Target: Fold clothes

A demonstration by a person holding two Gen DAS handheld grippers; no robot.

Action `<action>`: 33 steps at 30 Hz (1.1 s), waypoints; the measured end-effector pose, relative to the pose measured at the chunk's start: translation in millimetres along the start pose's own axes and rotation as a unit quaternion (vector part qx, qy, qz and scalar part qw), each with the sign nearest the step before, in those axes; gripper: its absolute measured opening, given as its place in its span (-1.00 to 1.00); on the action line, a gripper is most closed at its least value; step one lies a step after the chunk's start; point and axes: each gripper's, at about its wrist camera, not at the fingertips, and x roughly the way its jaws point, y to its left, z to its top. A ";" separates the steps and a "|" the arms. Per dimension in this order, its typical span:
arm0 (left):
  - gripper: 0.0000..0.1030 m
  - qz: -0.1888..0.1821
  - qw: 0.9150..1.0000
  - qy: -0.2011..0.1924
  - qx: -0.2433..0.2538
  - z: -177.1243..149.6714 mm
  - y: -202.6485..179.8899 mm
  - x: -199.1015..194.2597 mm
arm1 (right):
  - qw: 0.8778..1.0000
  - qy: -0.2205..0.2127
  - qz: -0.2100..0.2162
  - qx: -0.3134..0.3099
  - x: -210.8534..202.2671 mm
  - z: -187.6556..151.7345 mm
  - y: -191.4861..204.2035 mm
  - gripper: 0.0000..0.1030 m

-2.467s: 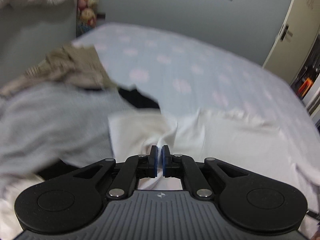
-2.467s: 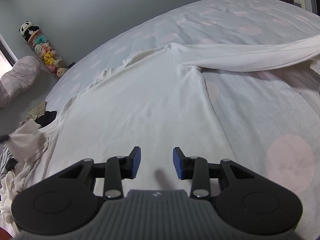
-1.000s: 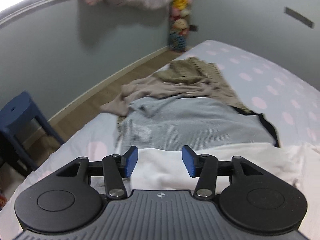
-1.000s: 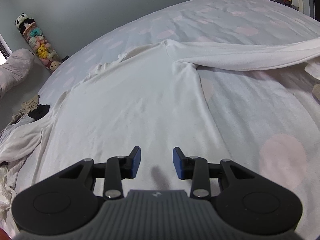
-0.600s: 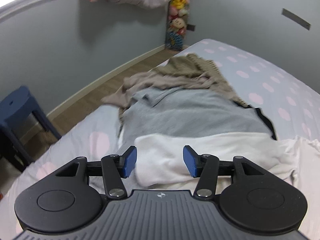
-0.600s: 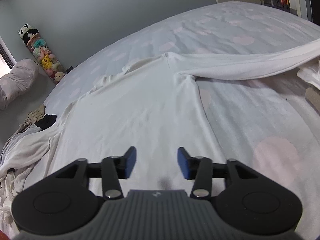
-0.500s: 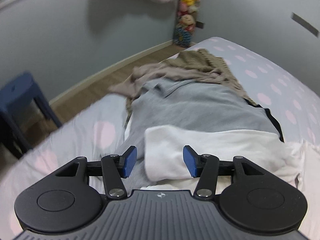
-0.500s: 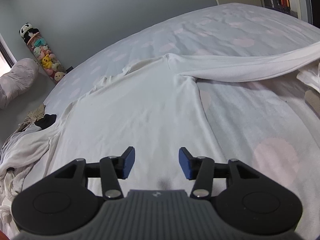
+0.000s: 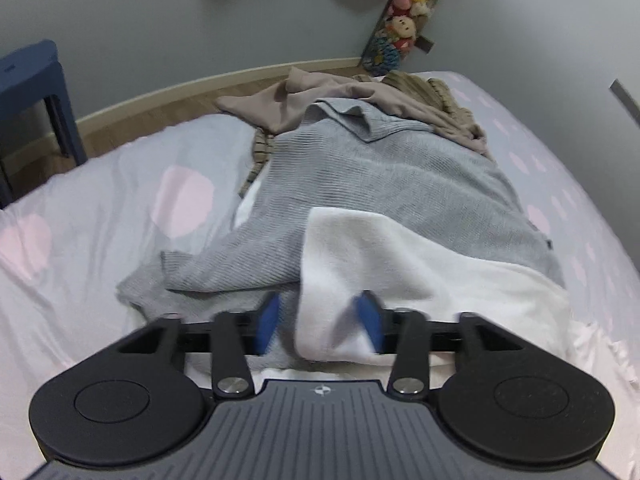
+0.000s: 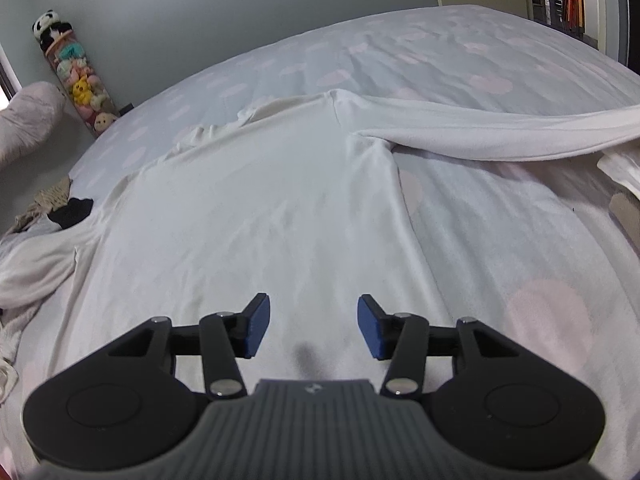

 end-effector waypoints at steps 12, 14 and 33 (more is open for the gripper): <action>-0.80 -0.096 0.990 -0.088 0.045 59.5 -81.5 -105.6 | 1.000 -0.005 0.015 -0.001 -2.5 -1.2 0.9 0.03; -0.81 -0.113 0.987 -0.098 0.060 71.4 -111.0 -120.4 | 1.000 -0.007 0.017 0.003 -3.4 -1.1 -0.2 0.03; -0.95 -0.199 0.921 -0.120 0.313 28.0 -454.9 -158.4 | 0.994 0.004 0.059 0.093 10.1 -0.8 -34.6 0.04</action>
